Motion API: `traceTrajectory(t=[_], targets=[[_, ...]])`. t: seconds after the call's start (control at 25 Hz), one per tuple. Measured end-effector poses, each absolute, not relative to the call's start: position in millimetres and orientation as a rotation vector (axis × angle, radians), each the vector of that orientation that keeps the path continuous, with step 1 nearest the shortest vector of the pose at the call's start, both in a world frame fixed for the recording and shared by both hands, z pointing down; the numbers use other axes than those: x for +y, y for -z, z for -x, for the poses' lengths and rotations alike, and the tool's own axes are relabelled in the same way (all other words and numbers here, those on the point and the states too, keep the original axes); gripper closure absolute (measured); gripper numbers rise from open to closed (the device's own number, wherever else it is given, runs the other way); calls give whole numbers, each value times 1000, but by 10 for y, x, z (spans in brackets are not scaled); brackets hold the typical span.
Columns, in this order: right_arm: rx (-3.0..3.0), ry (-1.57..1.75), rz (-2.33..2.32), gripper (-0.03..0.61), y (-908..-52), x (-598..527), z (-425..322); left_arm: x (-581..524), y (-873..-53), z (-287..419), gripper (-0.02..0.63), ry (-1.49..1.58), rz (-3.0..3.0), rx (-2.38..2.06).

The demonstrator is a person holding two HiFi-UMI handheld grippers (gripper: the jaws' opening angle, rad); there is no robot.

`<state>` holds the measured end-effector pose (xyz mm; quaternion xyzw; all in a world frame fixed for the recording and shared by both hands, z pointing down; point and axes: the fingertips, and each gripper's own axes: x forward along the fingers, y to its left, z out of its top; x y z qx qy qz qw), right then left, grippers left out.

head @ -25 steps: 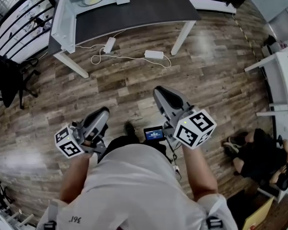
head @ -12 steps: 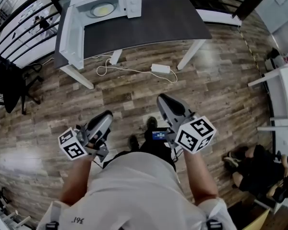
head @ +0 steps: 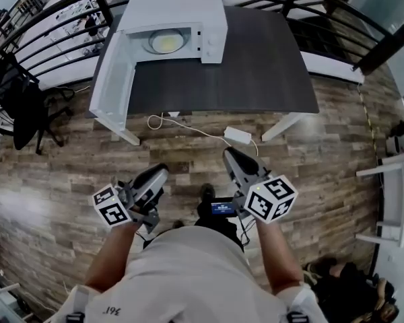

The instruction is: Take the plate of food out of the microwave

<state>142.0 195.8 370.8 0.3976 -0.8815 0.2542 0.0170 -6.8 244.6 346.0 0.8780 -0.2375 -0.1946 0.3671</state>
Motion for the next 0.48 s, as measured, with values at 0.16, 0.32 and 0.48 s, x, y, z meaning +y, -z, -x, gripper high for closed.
traceTrajectory(t=[0.16,0.32,0.48], targets=[[-2755,-789,-1159,568,-3744,1426,-1580,1954,-3472,-114,569,514,-2234,-687],[-2760,-804,-1107,568,-3841,958,-1655,1549,-3591,-257,569,504,-2194,-722],[-2769,-835,-1068,568,-3881,704,-1606,1300,-3613,-288,569,492,-2191,-748]])
